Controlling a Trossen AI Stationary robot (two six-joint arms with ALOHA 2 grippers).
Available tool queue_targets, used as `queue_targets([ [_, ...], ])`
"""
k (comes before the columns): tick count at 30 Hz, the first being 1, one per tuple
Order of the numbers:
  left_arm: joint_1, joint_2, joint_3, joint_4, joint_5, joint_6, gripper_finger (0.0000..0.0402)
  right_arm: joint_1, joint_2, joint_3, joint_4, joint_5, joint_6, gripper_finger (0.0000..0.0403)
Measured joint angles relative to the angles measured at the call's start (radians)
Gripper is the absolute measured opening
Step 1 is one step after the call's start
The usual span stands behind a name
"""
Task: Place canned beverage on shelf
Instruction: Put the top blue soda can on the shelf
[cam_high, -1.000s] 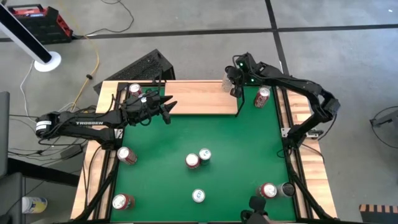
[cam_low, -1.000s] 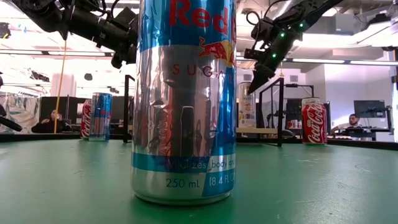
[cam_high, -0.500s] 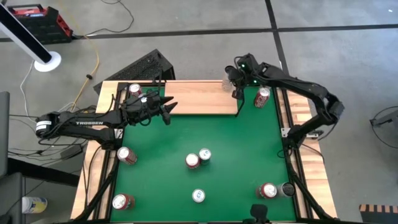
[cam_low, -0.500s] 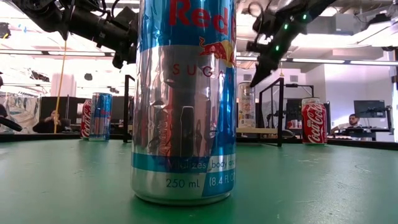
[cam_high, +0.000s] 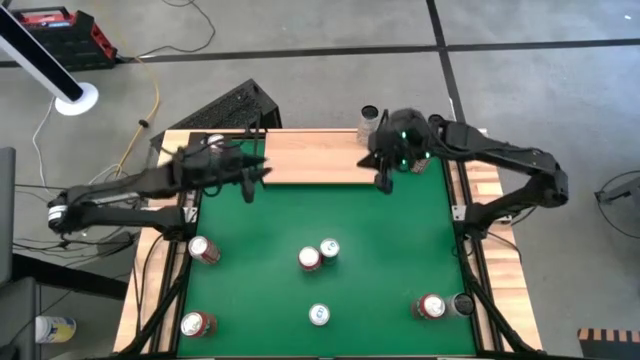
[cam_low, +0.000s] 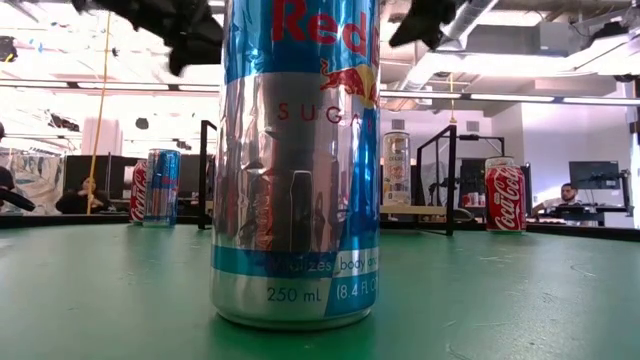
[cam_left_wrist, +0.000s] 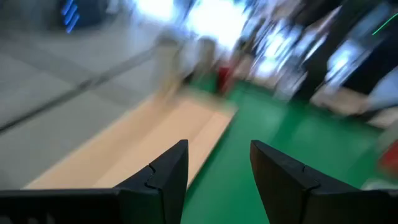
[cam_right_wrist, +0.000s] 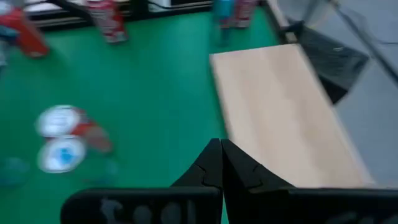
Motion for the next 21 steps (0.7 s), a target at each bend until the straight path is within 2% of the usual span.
queue_targets([
  [2,0.022,0.018,0.137,-0.283,-0.085,-0.003,0.0158,0.061,0.000,0.000,-0.002,0.031,0.044,0.0021],
  [5,0.091,0.076,0.315,-0.614,-0.195,-0.012,0.0158,0.128,0.003,0.000,-0.004,0.067,0.061,0.0021],
  [7,0.172,0.123,0.397,-0.768,-0.201,0.009,0.0158,0.162,0.010,0.000,-0.003,0.071,0.059,0.0021],
  [9,0.275,0.169,0.443,-0.865,-0.133,0.048,0.0158,0.181,0.012,0.000,-0.005,0.071,0.049,0.0021],
  [12,0.428,0.238,0.463,-0.920,0.043,0.110,0.0158,0.192,0.009,0.000,-0.004,0.073,0.027,0.0021],
  [14,0.507,0.287,0.463,-0.926,0.105,0.123,0.0159,0.191,0.003,0.000,-0.016,0.072,0.007,0.0021],
  [17,0.581,0.359,0.463,-0.934,0.116,0.087,0.0169,0.185,-0.023,0.000,-0.059,0.069,-0.028,0.0021],
  [21,0.609,0.425,0.463,-0.942,0.164,0.037,0.0203,0.167,-0.056,0.000,-0.139,0.068,-0.097,0.0024],
])
